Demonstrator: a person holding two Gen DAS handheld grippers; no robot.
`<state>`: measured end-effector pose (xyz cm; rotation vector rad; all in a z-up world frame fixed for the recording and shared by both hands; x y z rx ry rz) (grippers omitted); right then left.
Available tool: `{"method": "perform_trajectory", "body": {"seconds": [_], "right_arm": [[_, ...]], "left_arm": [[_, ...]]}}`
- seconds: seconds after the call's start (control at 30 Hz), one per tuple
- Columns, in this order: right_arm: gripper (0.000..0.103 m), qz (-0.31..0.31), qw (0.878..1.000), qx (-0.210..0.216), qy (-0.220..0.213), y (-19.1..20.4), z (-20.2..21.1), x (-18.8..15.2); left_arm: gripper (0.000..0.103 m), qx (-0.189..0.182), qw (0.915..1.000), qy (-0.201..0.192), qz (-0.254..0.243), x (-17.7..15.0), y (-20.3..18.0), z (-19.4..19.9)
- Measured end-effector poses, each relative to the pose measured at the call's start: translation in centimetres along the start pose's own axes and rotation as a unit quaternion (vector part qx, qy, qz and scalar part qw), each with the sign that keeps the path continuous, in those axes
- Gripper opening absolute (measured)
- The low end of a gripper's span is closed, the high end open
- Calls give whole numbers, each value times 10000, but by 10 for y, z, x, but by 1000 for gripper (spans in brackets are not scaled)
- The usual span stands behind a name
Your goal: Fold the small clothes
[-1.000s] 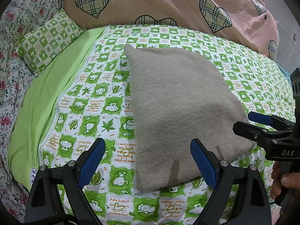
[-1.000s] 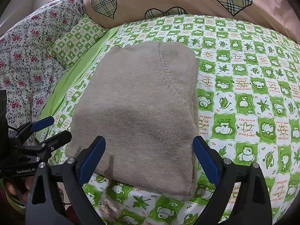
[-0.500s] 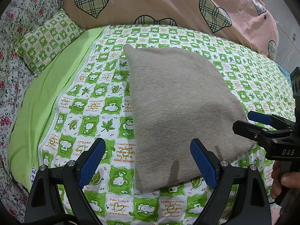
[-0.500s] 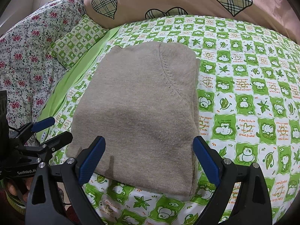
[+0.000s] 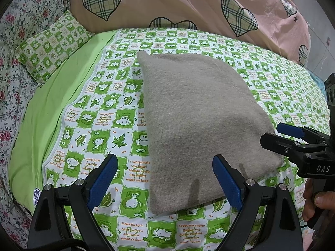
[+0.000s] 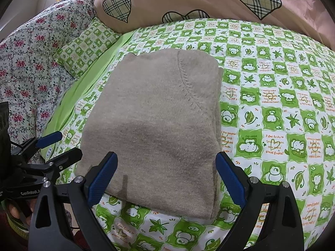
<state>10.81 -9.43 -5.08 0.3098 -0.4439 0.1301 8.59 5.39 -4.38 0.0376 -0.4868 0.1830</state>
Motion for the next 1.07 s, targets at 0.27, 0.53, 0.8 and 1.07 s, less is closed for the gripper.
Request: {"method": "perform_trajectory", "body": {"seconds": [0.27,0.53,0.8,1.07], "right_arm": [[95,13,9998,-130,-125,-3,5,13],[95,8,9998,-137,-147,-6,6,13],[95,7,9998,-131,-150,-6,5,15],[95,4,9998,-102,-146,0,1,9]], "left_arm": [[92,-54,9999,-51,89,8,5,0],[92,-49,9999,-32,89,10,8,-2],[92,11,9999,-73,80,12,10,1],[92,17,10000,-26,90,9,10,-1]]}}
Point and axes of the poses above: each gripper's, at about its wrist camera, not at the fingertips, and z roughly against the way its jaws point, y to its left, x to its top, the point moved 8 cm from there along -z, roughly the way its jaws point, and after that the axes turned 9 degrees about y, right-handed, at the moved point
